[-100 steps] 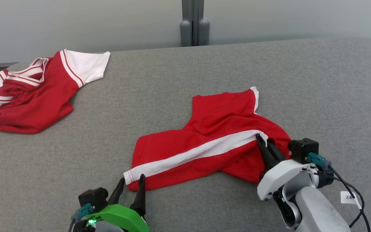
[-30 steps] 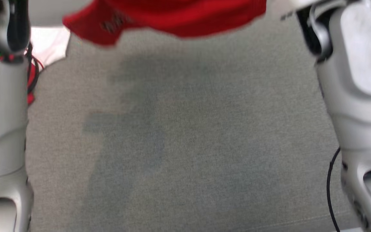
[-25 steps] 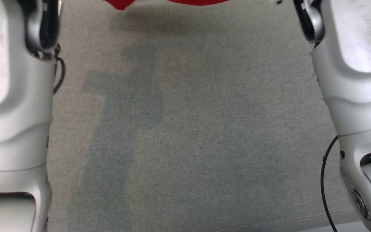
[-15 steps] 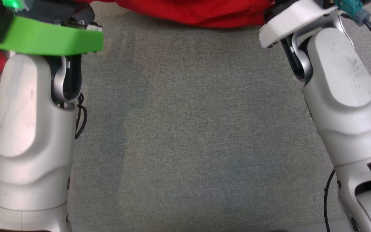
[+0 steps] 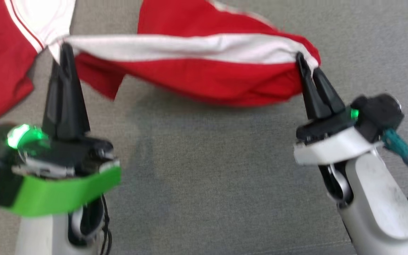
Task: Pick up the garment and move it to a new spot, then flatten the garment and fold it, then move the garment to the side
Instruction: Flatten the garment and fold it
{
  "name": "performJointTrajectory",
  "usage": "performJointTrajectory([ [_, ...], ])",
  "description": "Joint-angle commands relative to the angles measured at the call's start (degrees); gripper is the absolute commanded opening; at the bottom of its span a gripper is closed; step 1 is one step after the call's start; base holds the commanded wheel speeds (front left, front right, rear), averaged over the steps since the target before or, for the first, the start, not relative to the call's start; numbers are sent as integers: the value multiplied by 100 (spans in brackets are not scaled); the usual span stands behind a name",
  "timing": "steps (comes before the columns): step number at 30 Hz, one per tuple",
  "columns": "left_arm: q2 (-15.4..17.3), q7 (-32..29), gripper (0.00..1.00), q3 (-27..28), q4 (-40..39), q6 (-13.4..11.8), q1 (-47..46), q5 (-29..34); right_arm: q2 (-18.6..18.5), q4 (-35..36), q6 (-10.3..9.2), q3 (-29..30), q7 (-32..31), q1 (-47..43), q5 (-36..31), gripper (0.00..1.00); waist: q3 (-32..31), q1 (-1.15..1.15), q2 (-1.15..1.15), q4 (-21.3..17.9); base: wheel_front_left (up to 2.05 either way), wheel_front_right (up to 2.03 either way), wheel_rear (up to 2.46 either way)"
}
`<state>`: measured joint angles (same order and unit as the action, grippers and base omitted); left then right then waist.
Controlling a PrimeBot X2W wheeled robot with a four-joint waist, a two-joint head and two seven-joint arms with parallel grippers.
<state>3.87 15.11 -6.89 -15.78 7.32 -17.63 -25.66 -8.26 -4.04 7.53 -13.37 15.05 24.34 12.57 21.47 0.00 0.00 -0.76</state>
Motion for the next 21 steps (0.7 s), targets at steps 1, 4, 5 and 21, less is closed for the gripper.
performJointTrajectory([
  [1,-22,5,0,-17,-209,15,372,145,7,187,-8,9,17,-347,-25,0,-633,0,0,-122,0,0,0],
  [4,-27,5,0,-155,-625,16,1026,392,-11,615,-8,63,18,-982,-30,0,-929,0,0,-148,0,0,0],
  [5,-32,5,0,-190,-686,16,1219,399,-13,713,-8,88,17,-1161,-28,0,-1006,0,0,-158,0,0,0],
  [21,183,3,0,-216,731,15,1522,67,213,95,-8,242,19,-1975,186,0,-849,0,0,-518,0,0,0],
])
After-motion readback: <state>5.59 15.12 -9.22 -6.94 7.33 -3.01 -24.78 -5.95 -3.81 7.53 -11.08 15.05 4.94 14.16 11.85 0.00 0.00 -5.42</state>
